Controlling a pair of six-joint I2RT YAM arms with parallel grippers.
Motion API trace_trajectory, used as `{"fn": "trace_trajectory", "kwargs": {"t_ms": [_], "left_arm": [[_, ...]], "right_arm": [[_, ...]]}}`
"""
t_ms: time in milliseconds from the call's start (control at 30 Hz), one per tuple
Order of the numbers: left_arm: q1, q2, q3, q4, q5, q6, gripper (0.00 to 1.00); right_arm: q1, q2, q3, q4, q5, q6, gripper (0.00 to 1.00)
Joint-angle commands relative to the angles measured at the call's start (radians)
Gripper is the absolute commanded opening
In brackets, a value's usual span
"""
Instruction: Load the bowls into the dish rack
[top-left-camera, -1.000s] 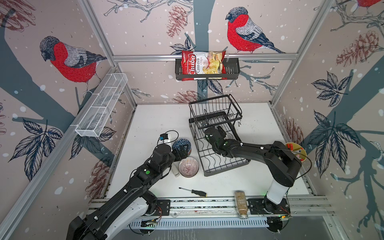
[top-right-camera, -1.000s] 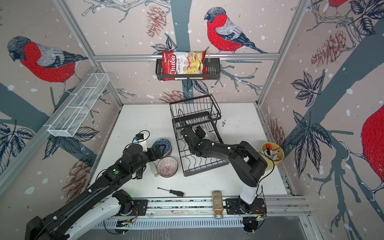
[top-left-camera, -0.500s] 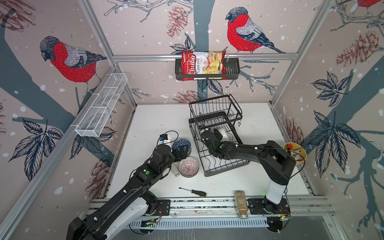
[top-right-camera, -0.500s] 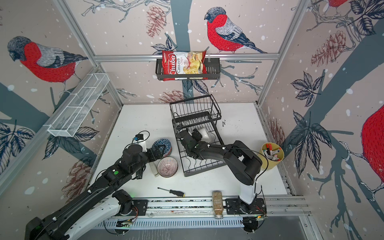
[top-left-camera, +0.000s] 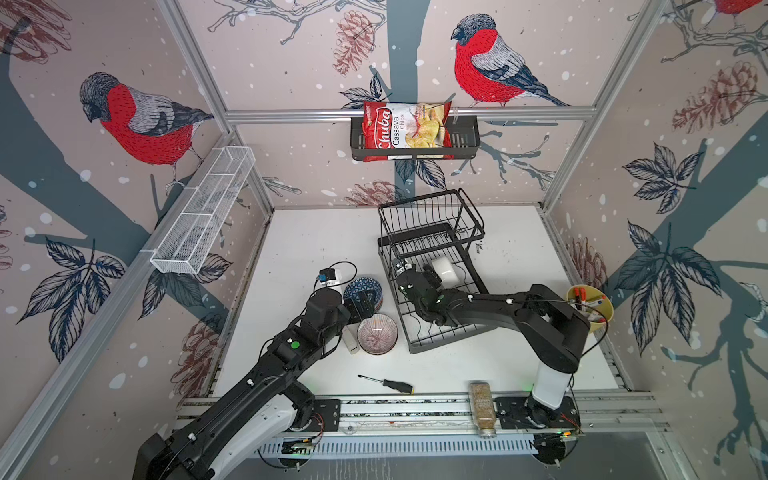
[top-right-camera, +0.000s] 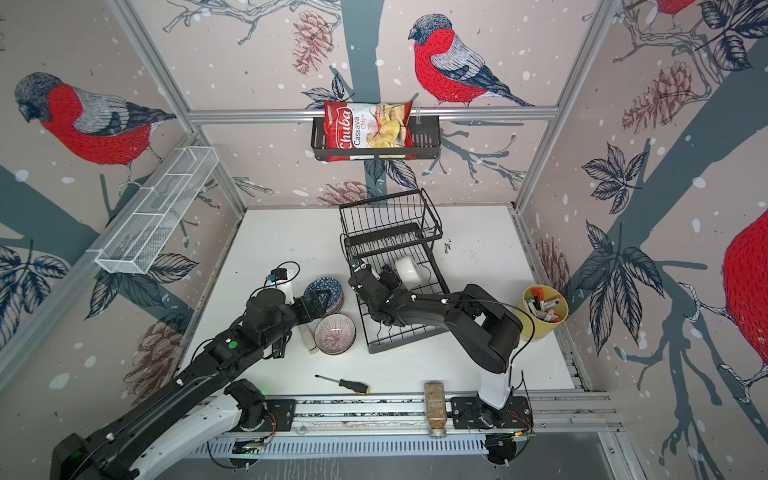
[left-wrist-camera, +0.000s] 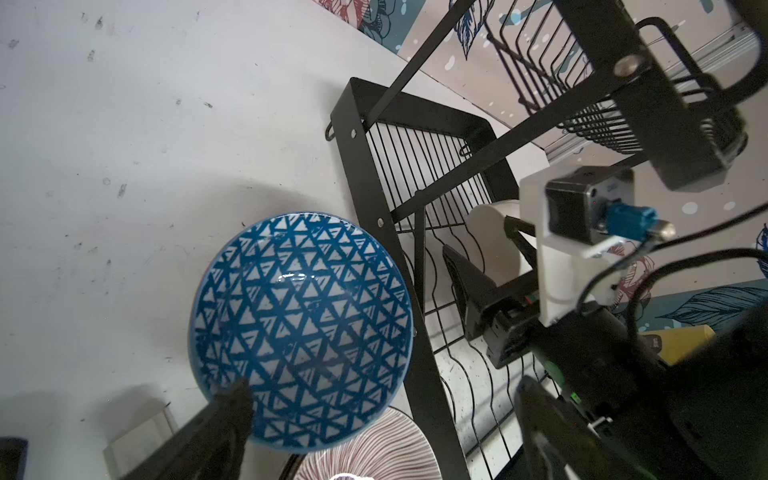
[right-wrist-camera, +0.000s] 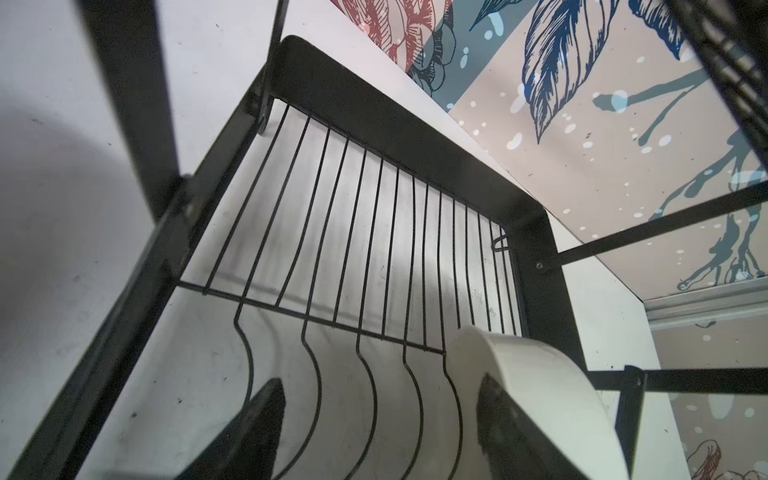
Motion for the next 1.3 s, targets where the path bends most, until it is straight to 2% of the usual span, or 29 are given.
{"fn": "trace_trajectory", "kwargs": {"t_ms": [0,300,633,1000,1267], "left_arm": [[0.004,0.015,0.01,-0.006,-0.011,-0.003,0.97],[0.014,0.036,0.011,-0.016,-0.025,-0.034,0.97],[0.028,0.05,0.024,-0.048,-0.039,-0.035,0.97],[0.042,0.086,0.052,-0.068,-0.033,-0.026,0.97],[0.063,0.109,0.081,-0.105,-0.046,-0.018,0.97]], "right_arm": [[0.012,-0.042,-0.026,0.001,-0.008,0.066,0.74],[0.035,-0.183,-0.126,-0.026,-0.03,0.141,0.73],[0.036,-0.386,-0.224,-0.077,-0.11,0.249,0.73],[0.009,-0.541,-0.188,-0.225,-0.118,0.403,0.73],[-0.021,-0.641,-0.201,-0.29,-0.134,0.486,0.78]]}}
